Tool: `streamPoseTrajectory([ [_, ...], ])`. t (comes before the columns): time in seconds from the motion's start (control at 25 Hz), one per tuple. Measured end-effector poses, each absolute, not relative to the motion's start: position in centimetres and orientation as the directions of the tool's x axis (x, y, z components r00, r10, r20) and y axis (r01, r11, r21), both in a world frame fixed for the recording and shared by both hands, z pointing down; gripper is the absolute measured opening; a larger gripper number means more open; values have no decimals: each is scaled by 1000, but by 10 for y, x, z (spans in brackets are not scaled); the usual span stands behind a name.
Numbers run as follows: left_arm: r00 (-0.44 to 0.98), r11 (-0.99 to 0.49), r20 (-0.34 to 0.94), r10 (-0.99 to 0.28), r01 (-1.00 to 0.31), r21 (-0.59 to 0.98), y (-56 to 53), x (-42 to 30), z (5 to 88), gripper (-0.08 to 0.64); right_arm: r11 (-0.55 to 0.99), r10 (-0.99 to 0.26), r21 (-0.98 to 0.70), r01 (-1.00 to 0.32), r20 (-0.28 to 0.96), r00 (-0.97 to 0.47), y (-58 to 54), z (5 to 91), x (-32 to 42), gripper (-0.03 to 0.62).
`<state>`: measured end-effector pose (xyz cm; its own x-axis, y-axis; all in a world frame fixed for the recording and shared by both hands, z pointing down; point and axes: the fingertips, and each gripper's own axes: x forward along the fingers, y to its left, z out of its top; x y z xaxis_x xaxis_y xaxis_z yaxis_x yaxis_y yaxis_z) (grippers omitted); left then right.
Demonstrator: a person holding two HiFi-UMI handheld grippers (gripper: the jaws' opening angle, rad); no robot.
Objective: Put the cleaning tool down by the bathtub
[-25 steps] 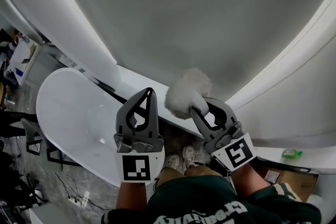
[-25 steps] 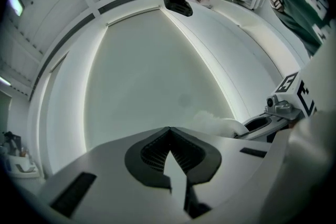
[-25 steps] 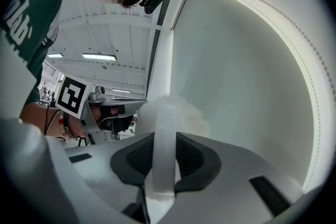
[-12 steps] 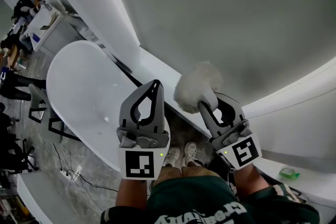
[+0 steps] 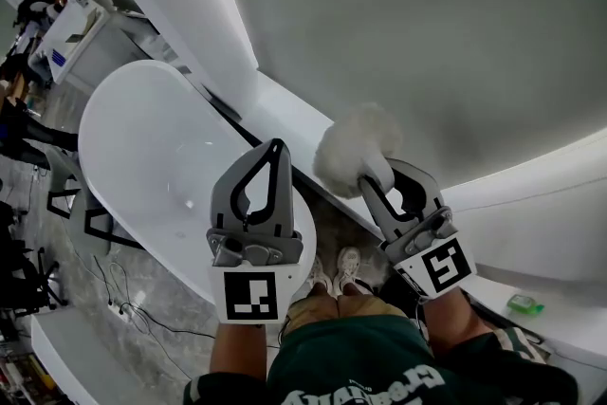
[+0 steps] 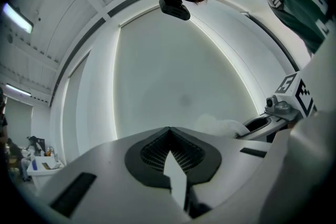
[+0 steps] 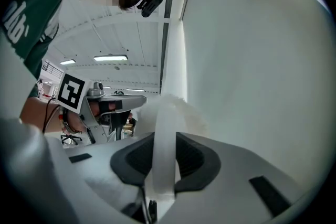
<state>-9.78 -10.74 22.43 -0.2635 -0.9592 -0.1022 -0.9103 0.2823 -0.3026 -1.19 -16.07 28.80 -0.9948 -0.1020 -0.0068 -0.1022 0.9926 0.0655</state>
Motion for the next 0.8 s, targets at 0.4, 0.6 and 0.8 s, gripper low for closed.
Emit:
streamPoseTrajectory([
  [0.4,-260,282,-118,-958,-922,-264,-85,-147,237,6,987,-99,126,-95,26,-995,-132,291,-56,94],
  [0.6,-263,291,-136,-955,-920,-263,-82,-153,231,6,989,-82,127,-76,50,-995,-125,292,-67,94],
  [0.8,-290,323,-162,-943,-914,-246,-87,-166,226,6,992,-50,121,-41,74,-996,-130,297,-86,94],
])
